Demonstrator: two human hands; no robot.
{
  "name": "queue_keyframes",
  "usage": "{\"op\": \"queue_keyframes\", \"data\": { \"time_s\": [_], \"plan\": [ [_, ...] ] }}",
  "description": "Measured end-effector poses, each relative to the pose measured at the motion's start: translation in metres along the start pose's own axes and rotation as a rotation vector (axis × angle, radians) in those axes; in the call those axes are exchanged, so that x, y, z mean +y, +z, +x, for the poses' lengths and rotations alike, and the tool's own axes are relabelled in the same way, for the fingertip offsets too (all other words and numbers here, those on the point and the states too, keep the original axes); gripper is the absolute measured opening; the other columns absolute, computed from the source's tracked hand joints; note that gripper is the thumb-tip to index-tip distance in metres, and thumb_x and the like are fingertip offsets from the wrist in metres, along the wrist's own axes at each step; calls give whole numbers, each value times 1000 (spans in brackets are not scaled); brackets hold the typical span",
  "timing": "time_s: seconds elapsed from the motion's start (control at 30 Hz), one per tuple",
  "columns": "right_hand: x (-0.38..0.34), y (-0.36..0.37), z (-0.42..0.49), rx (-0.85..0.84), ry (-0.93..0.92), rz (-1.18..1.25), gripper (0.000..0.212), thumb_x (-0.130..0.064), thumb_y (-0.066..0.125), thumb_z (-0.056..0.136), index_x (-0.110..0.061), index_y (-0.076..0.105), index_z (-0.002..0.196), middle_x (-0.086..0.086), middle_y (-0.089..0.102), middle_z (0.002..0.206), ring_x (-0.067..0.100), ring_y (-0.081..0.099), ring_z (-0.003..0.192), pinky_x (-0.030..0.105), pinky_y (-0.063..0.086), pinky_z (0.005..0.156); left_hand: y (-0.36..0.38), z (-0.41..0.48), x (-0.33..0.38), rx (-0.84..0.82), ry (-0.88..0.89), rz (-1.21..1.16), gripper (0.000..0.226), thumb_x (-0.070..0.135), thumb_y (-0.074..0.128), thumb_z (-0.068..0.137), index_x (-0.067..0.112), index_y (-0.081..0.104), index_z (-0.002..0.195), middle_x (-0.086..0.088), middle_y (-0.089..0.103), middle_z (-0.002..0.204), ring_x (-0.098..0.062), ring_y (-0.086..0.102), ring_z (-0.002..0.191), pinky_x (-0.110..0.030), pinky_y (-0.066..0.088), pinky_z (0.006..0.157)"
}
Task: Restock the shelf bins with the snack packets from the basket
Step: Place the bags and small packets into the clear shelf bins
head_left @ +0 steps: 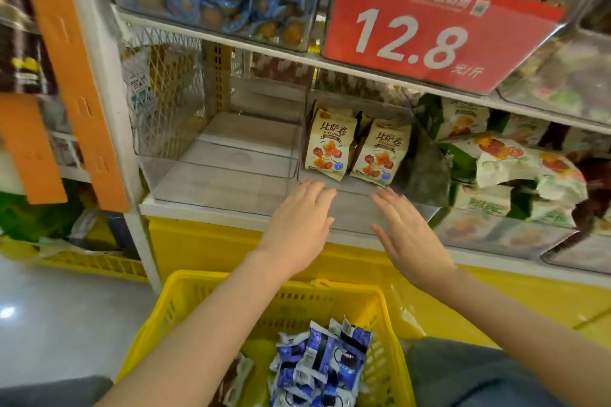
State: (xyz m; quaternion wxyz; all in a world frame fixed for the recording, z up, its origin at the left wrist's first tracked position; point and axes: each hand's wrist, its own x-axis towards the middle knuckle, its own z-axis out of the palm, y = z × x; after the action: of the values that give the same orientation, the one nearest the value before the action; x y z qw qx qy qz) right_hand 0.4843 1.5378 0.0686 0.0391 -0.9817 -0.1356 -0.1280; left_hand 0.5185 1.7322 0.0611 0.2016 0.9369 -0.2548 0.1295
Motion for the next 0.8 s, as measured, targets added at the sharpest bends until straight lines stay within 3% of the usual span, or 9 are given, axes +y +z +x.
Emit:
{"op": "queue_keyframes", "data": {
  "time_s": [0.07,0.17,0.27,0.37,0.47,0.57,0.63,0.73,0.8],
  "plan": [
    [-15,4,-18,60,-6,33,39,-21,53,94,-8,50,131,13,45,141,30,39,133,34,26,110,-2,-27,3,23,-62,-78,46,33,38,97,22,30,141,2,35,143,-13,32,132,-28,28,106],
    [-46,20,-40,76,-47,94,26,-22,55,93,-11,59,116,7,59,115,25,56,107,35,45,91,1,-74,-5,71,-124,-33,40,37,33,96,25,40,133,8,47,132,-9,41,122,-28,24,106],
    [-81,49,-52,-11,-90,178,24,-27,50,96,-13,58,114,2,58,109,20,55,102,30,44,88,7,-113,-36,59,-295,7,33,35,35,96,26,47,126,9,54,123,-11,46,115,-32,26,102],
    [-118,90,-59,-183,-84,306,33,-35,38,99,-16,49,125,-2,51,116,11,50,103,19,36,88,14,-155,-80,40,-518,35,28,28,41,96,20,51,121,0,56,116,-19,48,110,-35,31,93],
    [-151,135,-62,-391,3,457,40,-36,37,100,-18,38,135,-1,47,128,6,52,88,15,36,76,26,-199,-126,-50,-765,24,30,20,45,95,11,51,123,-11,55,118,-29,48,109,-39,35,89],
    [-178,177,-66,-615,159,616,45,-32,40,100,-13,32,139,3,42,139,14,52,114,24,42,91,42,-241,-158,-210,-927,-175,31,19,42,96,4,49,123,-20,54,121,-34,49,113,-39,39,93],
    [-195,200,-72,-735,291,743,46,-28,42,99,-8,30,139,9,45,138,20,51,119,27,44,92,53,-263,-166,-306,-943,-292,27,24,36,99,6,48,116,-19,60,112,-33,56,105,-36,42,85],
    [-218,225,-85,-877,452,835,47,-26,45,99,-2,30,137,15,45,137,25,49,122,30,44,96,66,-279,-161,-228,-967,-400,24,34,31,100,13,42,99,-6,58,80,-29,57,80,-33,39,66],
    [-229,237,-95,-942,446,878,42,-23,46,98,2,39,132,20,48,136,32,50,122,41,42,102,71,-281,-156,-135,-996,-391,21,37,29,99,19,38,92,6,49,68,-17,50,63,-29,31,54]
  ]
}}
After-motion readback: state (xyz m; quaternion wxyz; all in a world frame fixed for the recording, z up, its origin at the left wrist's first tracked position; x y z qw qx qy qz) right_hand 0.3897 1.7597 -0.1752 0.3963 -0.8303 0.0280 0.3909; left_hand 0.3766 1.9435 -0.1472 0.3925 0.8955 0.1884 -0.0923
